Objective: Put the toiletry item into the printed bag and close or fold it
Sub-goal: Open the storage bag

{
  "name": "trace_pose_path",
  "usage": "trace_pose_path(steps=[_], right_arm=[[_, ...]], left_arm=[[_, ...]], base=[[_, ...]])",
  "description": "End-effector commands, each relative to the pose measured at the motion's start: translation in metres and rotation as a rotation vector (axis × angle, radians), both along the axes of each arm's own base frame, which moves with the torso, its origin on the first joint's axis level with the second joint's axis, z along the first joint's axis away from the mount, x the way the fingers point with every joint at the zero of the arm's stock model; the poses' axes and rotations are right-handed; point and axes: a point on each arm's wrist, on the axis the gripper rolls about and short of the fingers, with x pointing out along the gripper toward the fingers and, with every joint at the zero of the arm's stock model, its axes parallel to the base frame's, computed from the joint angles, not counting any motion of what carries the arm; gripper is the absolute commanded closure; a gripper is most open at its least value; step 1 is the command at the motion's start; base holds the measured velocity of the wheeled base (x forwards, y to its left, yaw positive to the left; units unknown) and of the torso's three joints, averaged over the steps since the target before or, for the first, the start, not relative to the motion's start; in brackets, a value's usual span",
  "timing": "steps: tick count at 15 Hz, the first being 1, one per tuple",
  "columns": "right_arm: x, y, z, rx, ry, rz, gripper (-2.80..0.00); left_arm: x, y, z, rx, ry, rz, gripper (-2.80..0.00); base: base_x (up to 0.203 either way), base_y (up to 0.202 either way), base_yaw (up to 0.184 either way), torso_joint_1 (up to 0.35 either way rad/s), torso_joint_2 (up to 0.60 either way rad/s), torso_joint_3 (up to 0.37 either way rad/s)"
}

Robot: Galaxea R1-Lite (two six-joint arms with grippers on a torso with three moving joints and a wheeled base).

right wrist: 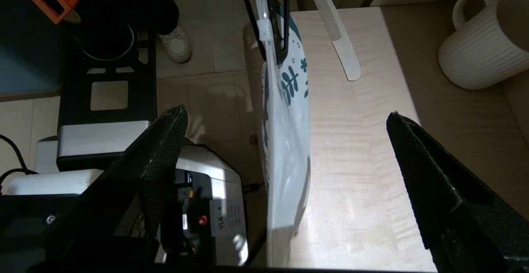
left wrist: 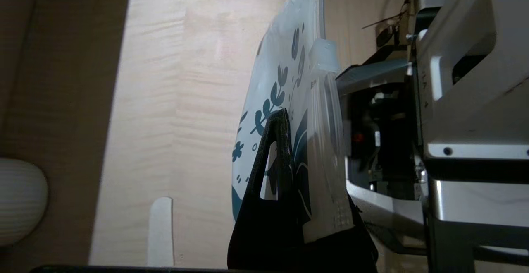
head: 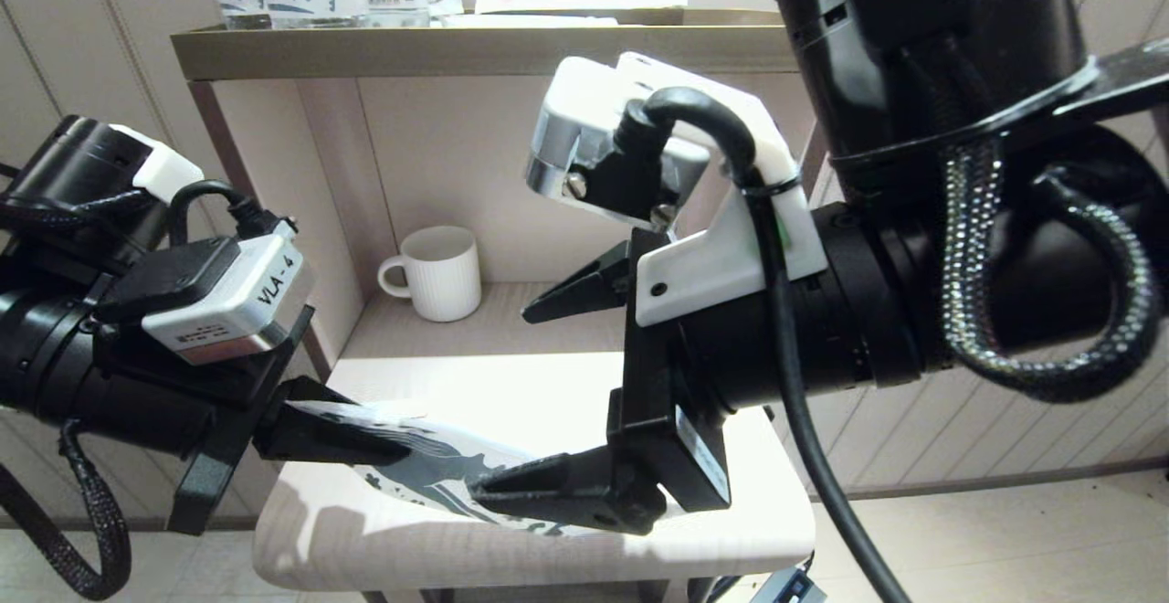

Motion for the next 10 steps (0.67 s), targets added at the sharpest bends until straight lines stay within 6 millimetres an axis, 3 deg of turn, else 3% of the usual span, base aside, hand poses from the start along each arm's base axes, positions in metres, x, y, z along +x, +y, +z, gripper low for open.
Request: trace_pose_path(steps=[1,7,10], right_arm=[[0.003,0.002,-0.003,-0.009,0.004,-0.001,-2.80],[0.004,-0.008,0.001,0.005,-0.005,-0.023,-2.80],[0.004,-0.008,0.001,0.006,-0.008,-0.022,-2.80]], left_arm=[[-0.002,0.000,0.004,0.009,-0.080,0.009,0.00],[-0.016,0.005,0.008,-0.067,-0.399,0.065,0.00],[-0.014,0.003,0.002,-0.059,-0.396,0.069,0.00]], base=[[0.000,0.000,0.000,0.000,0.00,0.000],[0.000,0.000,0.000,0.000,0.00,0.000],[0.000,0.000,0.000,0.000,0.00,0.000]])
